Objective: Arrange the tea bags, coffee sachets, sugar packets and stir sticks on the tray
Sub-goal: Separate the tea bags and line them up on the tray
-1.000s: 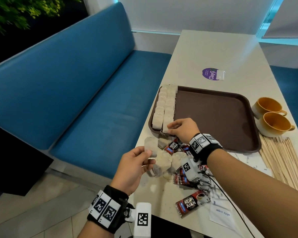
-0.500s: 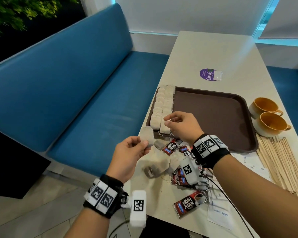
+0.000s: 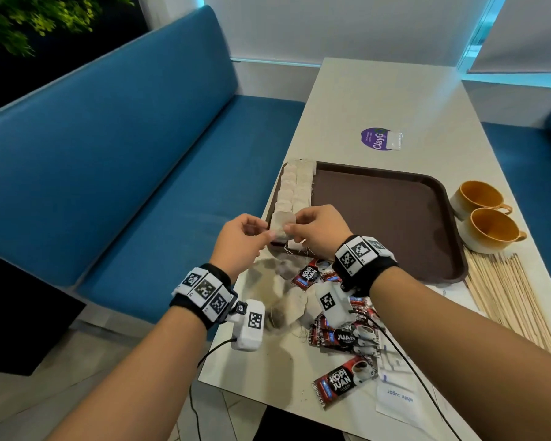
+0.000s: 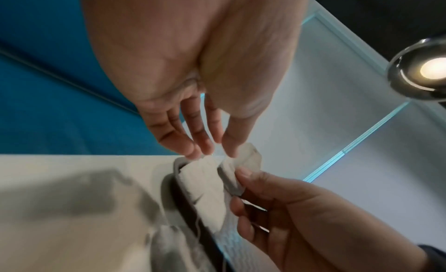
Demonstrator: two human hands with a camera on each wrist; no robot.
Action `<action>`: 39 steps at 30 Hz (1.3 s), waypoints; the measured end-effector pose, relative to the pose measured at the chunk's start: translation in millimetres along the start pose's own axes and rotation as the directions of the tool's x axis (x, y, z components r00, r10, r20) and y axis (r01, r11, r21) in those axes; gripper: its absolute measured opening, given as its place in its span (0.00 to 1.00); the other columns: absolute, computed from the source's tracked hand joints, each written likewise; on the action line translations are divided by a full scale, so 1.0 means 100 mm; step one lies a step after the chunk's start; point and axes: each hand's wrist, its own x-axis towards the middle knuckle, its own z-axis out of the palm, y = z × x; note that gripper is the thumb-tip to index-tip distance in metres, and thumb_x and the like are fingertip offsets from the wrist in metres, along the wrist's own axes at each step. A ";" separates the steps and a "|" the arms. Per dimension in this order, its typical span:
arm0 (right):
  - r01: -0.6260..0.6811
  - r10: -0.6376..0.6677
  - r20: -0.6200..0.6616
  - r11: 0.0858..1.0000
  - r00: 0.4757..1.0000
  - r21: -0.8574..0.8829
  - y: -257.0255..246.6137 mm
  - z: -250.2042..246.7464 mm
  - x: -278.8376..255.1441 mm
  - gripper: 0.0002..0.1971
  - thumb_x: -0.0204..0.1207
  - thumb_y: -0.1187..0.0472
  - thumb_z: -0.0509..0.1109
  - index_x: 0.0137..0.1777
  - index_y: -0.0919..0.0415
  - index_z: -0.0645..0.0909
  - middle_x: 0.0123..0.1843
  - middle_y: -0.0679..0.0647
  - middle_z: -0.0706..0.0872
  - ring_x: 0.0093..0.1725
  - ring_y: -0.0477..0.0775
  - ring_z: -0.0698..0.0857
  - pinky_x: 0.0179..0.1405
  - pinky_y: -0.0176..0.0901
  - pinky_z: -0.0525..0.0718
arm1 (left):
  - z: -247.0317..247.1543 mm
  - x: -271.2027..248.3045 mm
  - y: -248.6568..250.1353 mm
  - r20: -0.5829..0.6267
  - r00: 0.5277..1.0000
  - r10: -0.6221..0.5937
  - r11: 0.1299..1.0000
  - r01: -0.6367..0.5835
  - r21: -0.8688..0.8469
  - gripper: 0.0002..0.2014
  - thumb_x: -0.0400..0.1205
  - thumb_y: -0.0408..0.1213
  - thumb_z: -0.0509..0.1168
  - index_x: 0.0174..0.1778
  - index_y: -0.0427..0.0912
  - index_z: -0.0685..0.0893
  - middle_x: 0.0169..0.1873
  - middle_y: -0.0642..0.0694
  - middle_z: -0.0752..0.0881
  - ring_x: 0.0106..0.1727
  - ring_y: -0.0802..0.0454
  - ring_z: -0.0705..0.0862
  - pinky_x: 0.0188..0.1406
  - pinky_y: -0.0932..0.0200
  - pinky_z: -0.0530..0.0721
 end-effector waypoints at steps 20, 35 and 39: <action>-0.180 0.159 -0.094 0.938 0.983 -0.295 0.08 0.26 0.23 0.13 0.67 0.57 0.87 0.45 0.49 0.85 0.42 0.47 0.87 0.40 0.47 0.89 0.44 0.47 0.92 | 0.03 -0.01 -0.23 0.207 0.971 -0.117 0.951 0.050 0.305 0.19 0.82 0.36 0.71 0.67 0.60 0.84 0.48 0.43 0.78 0.38 0.52 0.80 0.28 0.72 0.73; -0.119 0.084 -0.162 0.968 0.983 -0.219 0.09 0.03 0.21 0.03 0.76 0.56 0.80 0.48 0.52 0.91 0.42 0.47 0.88 0.34 0.43 0.86 0.28 0.31 0.75 | 0.15 -0.04 -0.16 0.192 0.980 -0.059 0.912 -0.026 0.410 0.23 0.83 0.43 0.69 0.76 0.60 0.80 0.59 0.51 0.73 0.69 0.48 0.72 0.75 0.51 0.71; -0.073 0.048 -0.080 0.936 0.996 -0.343 0.17 -0.09 0.07 0.02 0.73 0.57 0.82 0.43 0.52 0.91 0.40 0.47 0.88 0.40 0.46 0.87 0.33 0.30 0.77 | 0.16 -0.04 -0.09 0.298 0.952 0.064 0.815 -0.222 0.535 0.23 0.85 0.46 0.68 0.78 0.55 0.78 0.74 0.58 0.72 0.76 0.50 0.59 0.77 0.57 0.59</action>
